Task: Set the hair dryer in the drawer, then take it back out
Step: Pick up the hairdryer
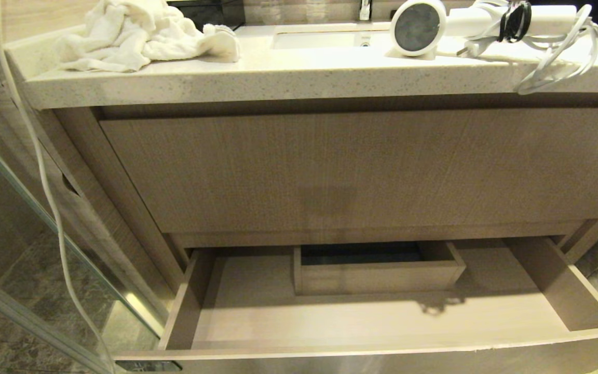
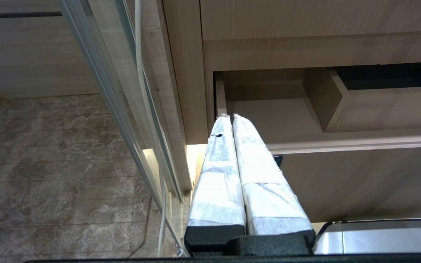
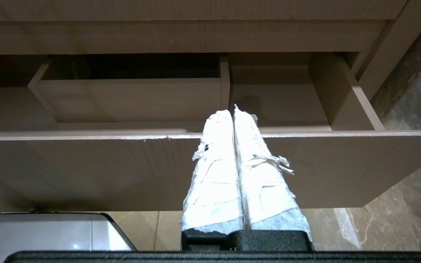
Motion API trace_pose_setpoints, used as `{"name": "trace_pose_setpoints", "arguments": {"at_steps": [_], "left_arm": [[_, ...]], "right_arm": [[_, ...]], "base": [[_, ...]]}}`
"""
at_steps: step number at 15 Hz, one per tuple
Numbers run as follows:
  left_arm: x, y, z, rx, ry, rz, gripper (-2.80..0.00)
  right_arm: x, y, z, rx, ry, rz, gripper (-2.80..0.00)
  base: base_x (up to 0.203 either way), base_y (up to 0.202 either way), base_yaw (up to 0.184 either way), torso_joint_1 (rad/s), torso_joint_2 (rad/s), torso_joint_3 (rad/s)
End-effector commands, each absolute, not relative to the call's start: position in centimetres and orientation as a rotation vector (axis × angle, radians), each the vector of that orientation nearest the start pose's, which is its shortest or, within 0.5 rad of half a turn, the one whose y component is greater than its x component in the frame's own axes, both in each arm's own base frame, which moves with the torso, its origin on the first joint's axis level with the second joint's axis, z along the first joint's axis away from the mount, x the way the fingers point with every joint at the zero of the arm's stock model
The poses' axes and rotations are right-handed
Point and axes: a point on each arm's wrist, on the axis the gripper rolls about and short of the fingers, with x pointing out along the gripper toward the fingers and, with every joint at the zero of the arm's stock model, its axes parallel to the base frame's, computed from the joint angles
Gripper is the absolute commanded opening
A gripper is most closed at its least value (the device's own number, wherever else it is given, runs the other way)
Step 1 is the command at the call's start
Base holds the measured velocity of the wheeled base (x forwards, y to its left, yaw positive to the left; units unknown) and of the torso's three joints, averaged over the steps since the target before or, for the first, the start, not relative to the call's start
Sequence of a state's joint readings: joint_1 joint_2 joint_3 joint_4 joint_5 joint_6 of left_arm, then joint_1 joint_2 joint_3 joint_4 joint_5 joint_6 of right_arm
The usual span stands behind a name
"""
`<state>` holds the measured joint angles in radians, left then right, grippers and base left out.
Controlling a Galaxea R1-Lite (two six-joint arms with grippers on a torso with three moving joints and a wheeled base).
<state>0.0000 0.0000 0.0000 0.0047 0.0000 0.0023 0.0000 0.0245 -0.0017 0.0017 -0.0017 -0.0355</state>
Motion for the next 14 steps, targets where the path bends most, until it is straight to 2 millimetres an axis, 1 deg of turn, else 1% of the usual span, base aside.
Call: {"name": "trace_pose_setpoints", "arguments": {"at_steps": [1, 14], "left_arm": [[-2.26, 0.00, 7.46, 0.003, 0.008, 0.000, -2.80], [-2.26, 0.00, 7.46, 0.003, 0.008, 0.000, -2.80]], "right_arm": [[-2.08, 0.00, 7.59, -0.036, 0.028, -0.001, -2.80], [-2.09, 0.01, 7.64, -0.047, 0.025, 0.004, -2.80]], "base": [[0.000, 0.000, 0.000, 0.000, 0.00, 0.000], [0.000, 0.000, 0.000, 0.000, 0.00, 0.000]]}}
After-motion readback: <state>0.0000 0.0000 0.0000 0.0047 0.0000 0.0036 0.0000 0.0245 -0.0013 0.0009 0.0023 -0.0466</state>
